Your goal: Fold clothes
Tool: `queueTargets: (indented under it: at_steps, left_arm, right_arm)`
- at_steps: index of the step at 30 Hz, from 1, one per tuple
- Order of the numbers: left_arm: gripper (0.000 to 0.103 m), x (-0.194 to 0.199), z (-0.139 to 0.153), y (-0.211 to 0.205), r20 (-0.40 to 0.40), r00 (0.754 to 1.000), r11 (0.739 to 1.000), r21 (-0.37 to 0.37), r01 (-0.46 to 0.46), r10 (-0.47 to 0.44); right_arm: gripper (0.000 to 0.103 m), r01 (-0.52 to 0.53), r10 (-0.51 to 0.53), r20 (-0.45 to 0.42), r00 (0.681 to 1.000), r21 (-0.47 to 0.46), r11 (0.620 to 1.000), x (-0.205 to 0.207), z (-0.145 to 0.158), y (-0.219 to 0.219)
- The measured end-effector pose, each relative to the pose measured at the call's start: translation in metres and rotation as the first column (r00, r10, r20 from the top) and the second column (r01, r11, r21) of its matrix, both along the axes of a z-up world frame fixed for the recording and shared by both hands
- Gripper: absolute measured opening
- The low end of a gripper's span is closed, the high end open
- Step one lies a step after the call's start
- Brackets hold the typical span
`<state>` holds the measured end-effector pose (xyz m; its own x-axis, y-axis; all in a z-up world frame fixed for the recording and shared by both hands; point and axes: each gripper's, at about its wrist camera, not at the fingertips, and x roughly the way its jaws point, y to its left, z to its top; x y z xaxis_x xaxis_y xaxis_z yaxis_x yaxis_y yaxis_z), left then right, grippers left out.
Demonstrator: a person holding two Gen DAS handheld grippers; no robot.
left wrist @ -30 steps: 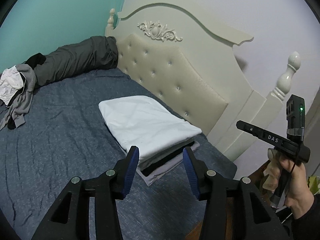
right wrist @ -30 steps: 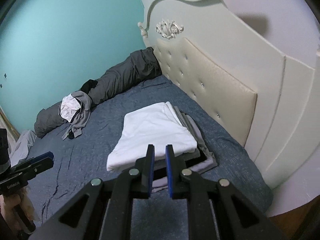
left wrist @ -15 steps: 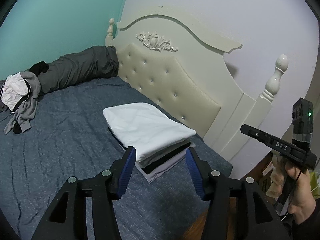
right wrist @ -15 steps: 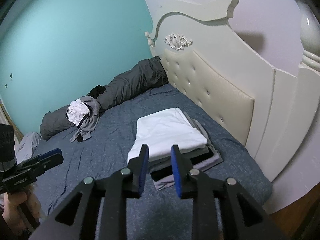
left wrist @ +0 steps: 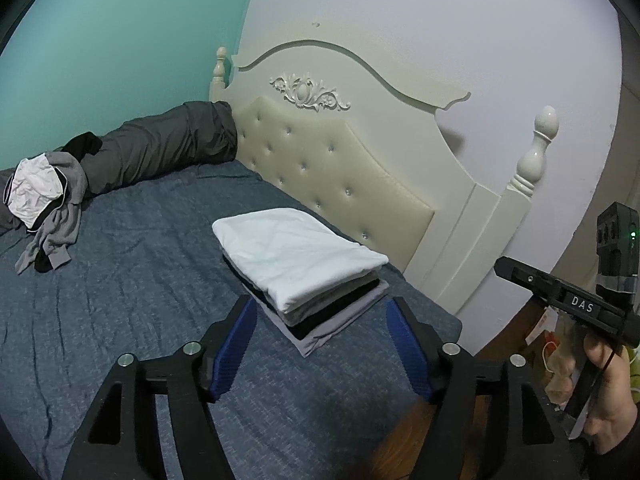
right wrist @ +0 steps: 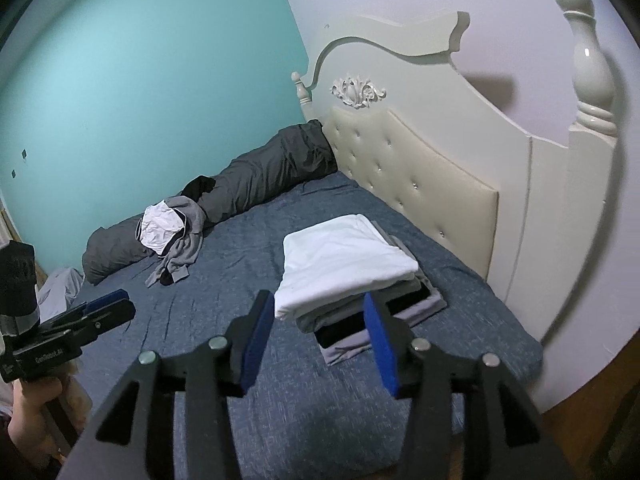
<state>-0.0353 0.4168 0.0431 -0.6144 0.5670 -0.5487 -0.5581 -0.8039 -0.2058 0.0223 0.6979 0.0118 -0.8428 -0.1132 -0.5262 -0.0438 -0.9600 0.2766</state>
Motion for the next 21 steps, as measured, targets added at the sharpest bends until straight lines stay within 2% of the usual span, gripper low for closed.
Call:
queueTargets:
  at_steps: [4, 9, 16, 21]
  left_arm:
    - [0.077, 0.009, 0.001, -0.007, -0.009, 1.0, 1.0, -0.003, -0.006, 0.006]
    - [0.082, 0.016, 0.001, -0.012, -0.02, 1.0, 1.0, -0.013, -0.012, 0.012]
    - [0.088, 0.027, 0.001, -0.018, -0.034, 0.999, 1.0, -0.025, -0.017, 0.016]
    - [0.093, 0.035, 0.001, -0.021, -0.044, 0.999, 0.999, -0.03, -0.017, 0.016]
  right_arm:
    - [0.061, 0.023, -0.022, -0.015, 1.0, 0.011, 1.0, 0.014, 0.004, -0.007]
    - [0.065, 0.044, -0.044, -0.008, 0.999, 0.024, 0.999, 0.026, 0.002, -0.014]
    - [0.074, 0.053, -0.053, -0.011, 0.999, 0.026, 0.998, 0.042, 0.0, -0.024]
    - [0.087, 0.054, -0.054, -0.015, 0.998, 0.034, 0.998, 0.052, -0.003, -0.032]
